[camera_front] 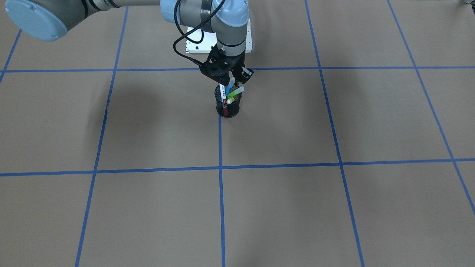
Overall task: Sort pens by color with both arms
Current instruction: 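Lower the right gripper into the cup and grasp the blue marker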
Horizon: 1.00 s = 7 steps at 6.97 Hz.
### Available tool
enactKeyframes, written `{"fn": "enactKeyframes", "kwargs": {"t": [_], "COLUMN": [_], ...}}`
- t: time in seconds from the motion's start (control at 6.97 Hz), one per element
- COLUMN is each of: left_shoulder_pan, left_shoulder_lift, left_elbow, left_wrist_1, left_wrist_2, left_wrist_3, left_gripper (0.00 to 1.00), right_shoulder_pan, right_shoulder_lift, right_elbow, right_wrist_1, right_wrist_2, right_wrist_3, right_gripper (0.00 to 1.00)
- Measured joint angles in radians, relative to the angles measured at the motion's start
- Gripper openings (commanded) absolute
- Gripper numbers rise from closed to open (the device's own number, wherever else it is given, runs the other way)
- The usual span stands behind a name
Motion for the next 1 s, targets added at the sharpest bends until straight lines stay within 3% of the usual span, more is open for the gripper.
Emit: {"fn": "enactKeyframes", "kwargs": {"t": [0.43,1.0], "left_shoulder_pan": [0.000,0.000], "left_shoulder_lift": [0.001,0.001], "left_elbow": [0.000,-0.001], "left_wrist_1": [0.000,0.000], "left_wrist_2": [0.000,0.000], "left_wrist_3": [0.000,0.000], "left_gripper": [0.99,0.99], "right_shoulder_pan": [-0.012,-0.012], "right_shoulder_lift": [-0.001,-0.005], "right_elbow": [-0.001,-0.002], "right_wrist_1": [0.013,0.018], "right_wrist_2": [-0.001,-0.008], "right_wrist_3": [0.022,0.021], "right_gripper": [0.43,0.42]}}
